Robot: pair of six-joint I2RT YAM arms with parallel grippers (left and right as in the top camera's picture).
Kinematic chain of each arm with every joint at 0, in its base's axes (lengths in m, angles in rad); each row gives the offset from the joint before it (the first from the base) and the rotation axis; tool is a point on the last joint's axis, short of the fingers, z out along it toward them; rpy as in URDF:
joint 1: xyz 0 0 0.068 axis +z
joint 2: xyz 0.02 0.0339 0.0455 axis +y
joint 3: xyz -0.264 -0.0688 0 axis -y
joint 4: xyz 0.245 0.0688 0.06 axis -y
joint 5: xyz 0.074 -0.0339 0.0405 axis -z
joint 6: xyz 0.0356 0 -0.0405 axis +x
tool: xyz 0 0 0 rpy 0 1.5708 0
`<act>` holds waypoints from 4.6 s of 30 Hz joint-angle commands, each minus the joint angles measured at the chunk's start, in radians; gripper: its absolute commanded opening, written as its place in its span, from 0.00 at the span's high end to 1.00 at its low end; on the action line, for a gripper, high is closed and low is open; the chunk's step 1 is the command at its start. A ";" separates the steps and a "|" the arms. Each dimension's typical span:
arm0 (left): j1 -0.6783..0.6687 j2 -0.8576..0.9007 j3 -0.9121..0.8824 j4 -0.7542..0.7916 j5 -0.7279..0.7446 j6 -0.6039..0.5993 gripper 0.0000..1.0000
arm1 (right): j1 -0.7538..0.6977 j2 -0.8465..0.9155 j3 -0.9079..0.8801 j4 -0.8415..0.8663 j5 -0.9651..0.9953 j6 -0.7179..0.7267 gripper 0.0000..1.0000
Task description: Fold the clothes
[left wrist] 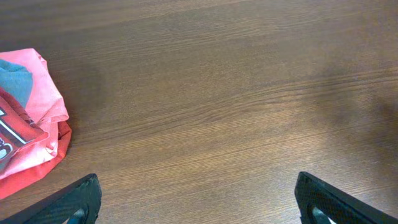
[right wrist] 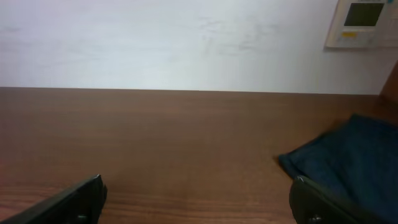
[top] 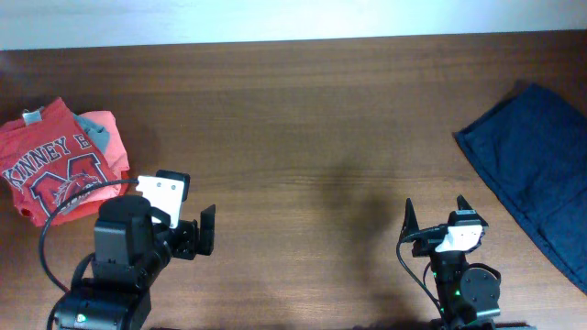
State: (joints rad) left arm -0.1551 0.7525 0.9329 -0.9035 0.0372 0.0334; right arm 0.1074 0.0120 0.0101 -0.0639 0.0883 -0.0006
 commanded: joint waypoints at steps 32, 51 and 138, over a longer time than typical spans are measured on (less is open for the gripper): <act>0.126 -0.748 -0.780 0.590 -0.063 -0.007 0.01 | 0.003 -0.008 -0.005 -0.011 -0.009 0.002 0.01; 0.132 -0.747 -0.924 0.821 -0.052 0.002 0.01 | 0.003 -0.008 -0.005 -0.011 -0.009 0.002 0.01; 0.132 -0.747 -0.924 0.821 -0.052 0.002 0.01 | 0.003 -0.008 -0.005 -0.011 -0.009 0.001 0.01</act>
State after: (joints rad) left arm -0.0265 0.0139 0.0166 -0.0845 -0.0158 0.0334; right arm 0.1074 0.0120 0.0101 -0.0654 0.0849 0.0002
